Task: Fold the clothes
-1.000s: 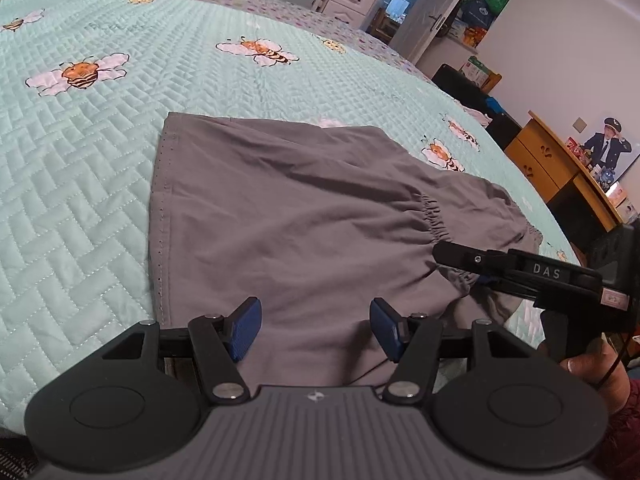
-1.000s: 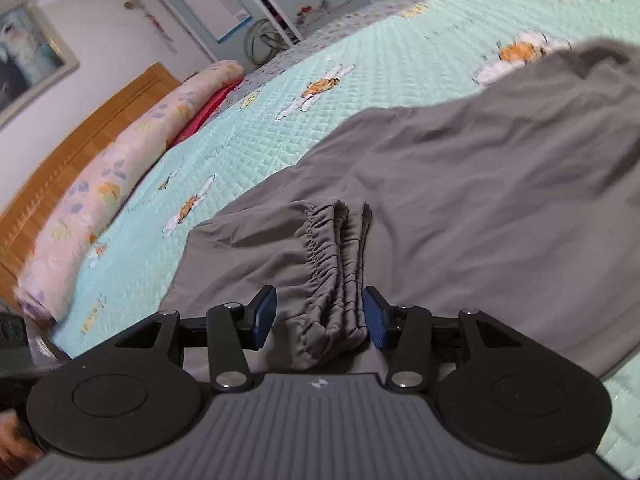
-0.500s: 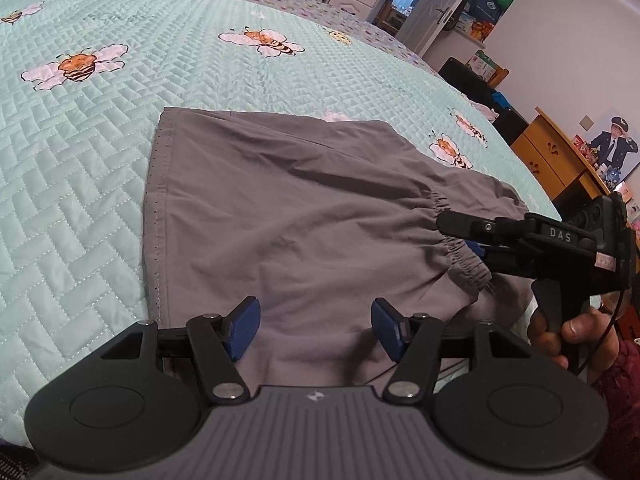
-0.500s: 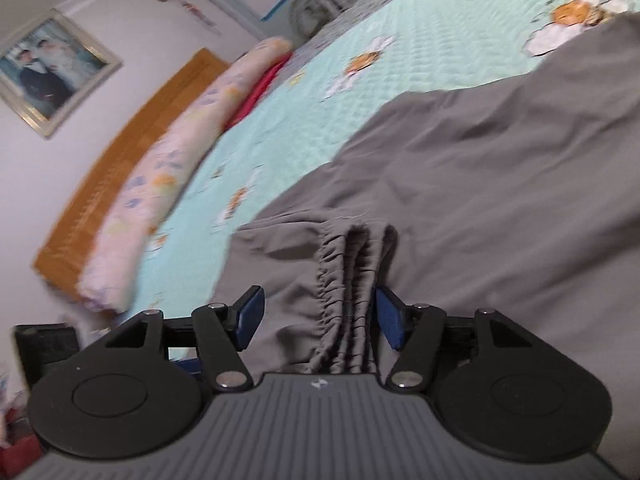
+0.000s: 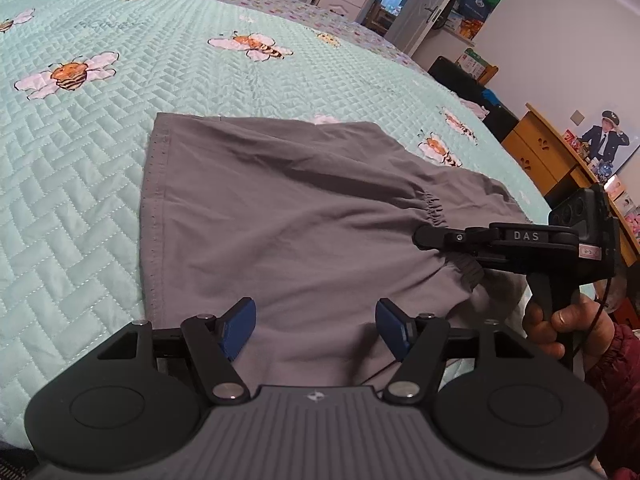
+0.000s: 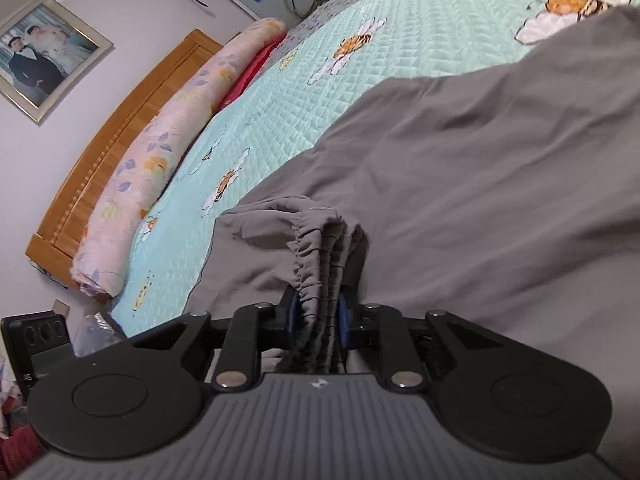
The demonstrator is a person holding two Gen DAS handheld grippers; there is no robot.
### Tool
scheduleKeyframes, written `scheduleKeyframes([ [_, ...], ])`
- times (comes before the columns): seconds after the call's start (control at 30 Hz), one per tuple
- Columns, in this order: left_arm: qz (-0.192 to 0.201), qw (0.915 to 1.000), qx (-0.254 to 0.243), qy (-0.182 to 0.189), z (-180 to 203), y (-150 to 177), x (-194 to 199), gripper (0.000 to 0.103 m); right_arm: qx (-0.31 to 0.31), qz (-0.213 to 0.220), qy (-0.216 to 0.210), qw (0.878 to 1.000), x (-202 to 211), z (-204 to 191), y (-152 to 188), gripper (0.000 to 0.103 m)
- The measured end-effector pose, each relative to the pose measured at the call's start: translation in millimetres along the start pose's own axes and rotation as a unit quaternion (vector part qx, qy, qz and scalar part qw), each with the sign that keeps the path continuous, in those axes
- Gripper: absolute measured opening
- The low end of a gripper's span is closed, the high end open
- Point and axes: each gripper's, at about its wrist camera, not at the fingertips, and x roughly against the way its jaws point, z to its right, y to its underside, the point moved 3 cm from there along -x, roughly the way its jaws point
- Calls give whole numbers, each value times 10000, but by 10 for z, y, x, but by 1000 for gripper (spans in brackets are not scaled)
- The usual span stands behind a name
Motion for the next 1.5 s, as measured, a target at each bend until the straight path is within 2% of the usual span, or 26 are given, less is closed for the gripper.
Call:
scheduleKeyframes([
  [0.17, 159, 9998, 59, -140, -114, -32, 92, 69, -132, 135, 2, 9998, 30, -71, -11, 13],
  [0.23, 224, 9997, 95, -37, -139, -45, 148, 69, -81, 159, 110, 9998, 25, -134, -23, 13],
  [0.3, 270, 9995, -183, 37, -76, -39, 206, 69, -108, 240, 139, 9996, 47, -183, -67, 12],
  [0.4, 289, 9975, -648, -41, 19, -34, 219, 69, -43, 207, 305, 9993, 24, -220, -97, 12],
  [0.53, 461, 9972, -584, -18, -6, -206, 179, 69, -70, 29, 544, 9985, -65, -170, -60, 12],
  [0.63, 376, 9981, -480, 67, -75, -367, 27, 69, -274, 73, 482, 9984, -83, -121, -23, 12],
  [0.67, 114, 9989, -448, -38, -133, -382, -82, 69, -317, 102, 483, 9983, -85, -117, -18, 12],
  [0.7, -89, 9987, -426, -257, -237, -353, -182, 63, -330, 129, 509, 9981, -88, -119, -16, 12],
  [0.73, -271, 9976, -406, -493, -349, -317, -278, 40, -327, 149, 558, 9978, -89, -121, -11, 12],
  [0.77, -280, 9975, -387, -519, -389, -312, -270, 31, -331, 158, 614, 9974, -91, -118, 1, 12],
  [0.83, -231, 9979, -350, -492, -443, -314, -216, 31, -409, 176, 603, 9972, -110, -134, 35, 12],
  [0.93, -166, 9982, -303, -481, -492, -312, -143, 31, -208, 157, 592, 9979, -195, -237, 42, 12],
  [1.0, -161, 9984, -256, -484, -468, -309, -116, 36, -262, 156, 604, 9977, -227, -212, 20, 12],
  [1.07, -94, 9989, -193, -418, -429, -360, -60, 46, -260, 166, 582, 9978, -208, -195, 5, 12],
  [1.17, 243, 9989, -335, -203, -367, -560, 7, 51, -241, 136, 599, 9978, -164, -187, 4, 12],
  [1.23, 490, 9968, -502, -393, -376, -721, -49, 55, -244, 131, 603, 9978, -135, -184, 5, 12],
  [1.27, 540, 9963, -482, -454, -441, -789, -128, 55, -256, 133, 586, 9979, -128, -183, 9, 12],
  [1.33, 175, 9959, -483, -743, -637, -824, -424, 54, -307, 130, 570, 9978, -134, -173, 36, 12],
  [1.37, -28, 9948, -486, -896, -737, -837, -576, 41, -375, 124, 543, 9977, -144, -157, 52, 12],
  [1.5, 145, 9919, -554, -1138, -734, -912, -434, 36, -386, 147, 515, 9978, -172, -174, 57, 12],
])
